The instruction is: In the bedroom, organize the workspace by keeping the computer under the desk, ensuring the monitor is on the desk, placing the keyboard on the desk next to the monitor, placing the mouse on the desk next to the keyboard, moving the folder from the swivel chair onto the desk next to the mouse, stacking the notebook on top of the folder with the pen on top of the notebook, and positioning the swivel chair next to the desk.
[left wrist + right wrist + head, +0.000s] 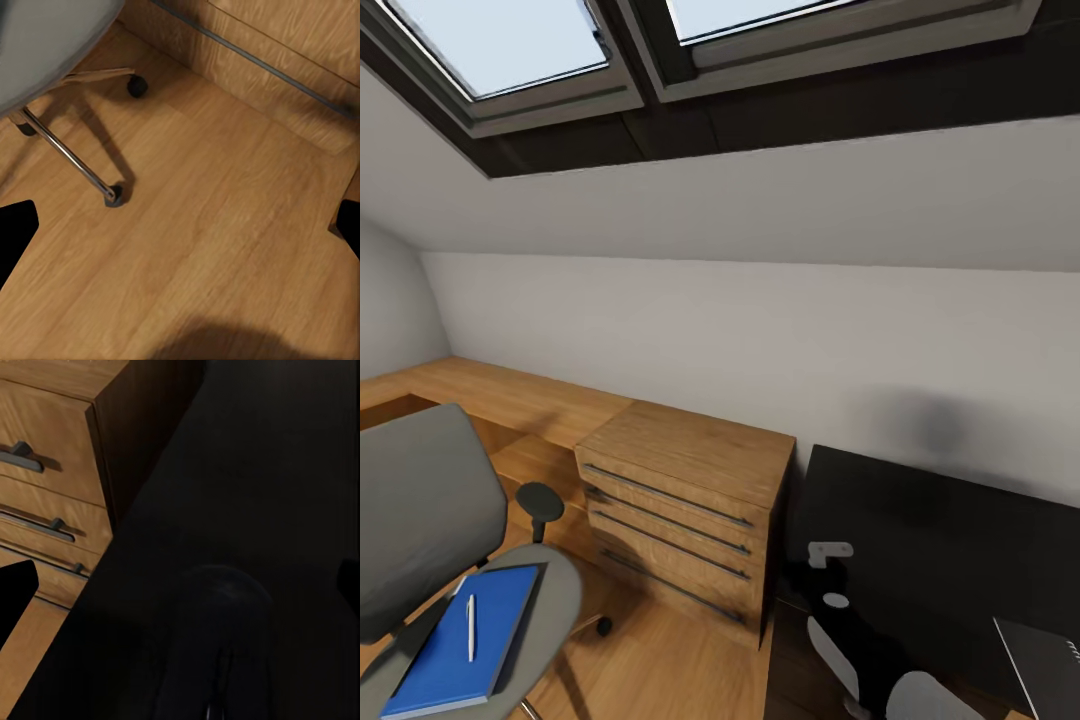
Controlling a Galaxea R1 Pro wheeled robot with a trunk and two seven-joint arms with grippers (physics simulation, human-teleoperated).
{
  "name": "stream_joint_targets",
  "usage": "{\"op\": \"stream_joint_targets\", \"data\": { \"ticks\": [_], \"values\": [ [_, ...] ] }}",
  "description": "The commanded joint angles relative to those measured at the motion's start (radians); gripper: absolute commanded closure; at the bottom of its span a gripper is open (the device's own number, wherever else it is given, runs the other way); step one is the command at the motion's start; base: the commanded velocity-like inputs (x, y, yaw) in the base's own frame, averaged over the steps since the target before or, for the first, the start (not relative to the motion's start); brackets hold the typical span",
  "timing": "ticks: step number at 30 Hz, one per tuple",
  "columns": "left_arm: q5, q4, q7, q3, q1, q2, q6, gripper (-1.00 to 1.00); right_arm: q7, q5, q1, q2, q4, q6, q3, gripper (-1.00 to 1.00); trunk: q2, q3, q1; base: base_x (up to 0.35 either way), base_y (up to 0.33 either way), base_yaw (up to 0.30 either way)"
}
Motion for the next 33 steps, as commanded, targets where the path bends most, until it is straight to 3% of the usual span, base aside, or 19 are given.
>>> {"op": "stream_joint_targets", "data": {
  "ticks": [1,11,23,30,33],
  "values": [
    [0.011,-0.002,0.009,-0.005,0.000,0.002,-0.003,-1.00,-0.009,-0.011,-0.007,-0.001,0.010,0.000,0.008,-1.00,-0.001,-0.001,0.000,0.000,0.000,0.000],
    [0.012,-0.003,0.011,-0.003,0.000,0.002,-0.003,-1.00,-0.011,-0.027,-0.028,-0.002,0.037,0.021,0.007,-1.00,-0.001,-0.001,0.000,0.000,0.000,0.000],
    [0.012,-0.003,0.011,-0.003,0.000,0.002,-0.003,-1.00,-0.010,-0.042,-0.030,-0.001,0.039,0.041,0.007,-1.00,-0.085,-0.039,0.046,0.000,0.000,0.000],
    [0.012,-0.003,0.011,-0.002,0.000,0.002,-0.003,-1.00,-0.010,-0.043,-0.031,-0.002,0.039,0.077,0.007,-1.00,-0.092,-0.042,0.050,0.000,0.000,0.000],
    [0.012,-0.003,0.012,-0.002,0.000,0.001,-0.003,-1.00,-0.009,-0.043,-0.036,-0.001,0.039,0.095,-0.018,-1.00,-0.113,-0.051,0.061,0.000,0.000,0.000]
  ]
}}
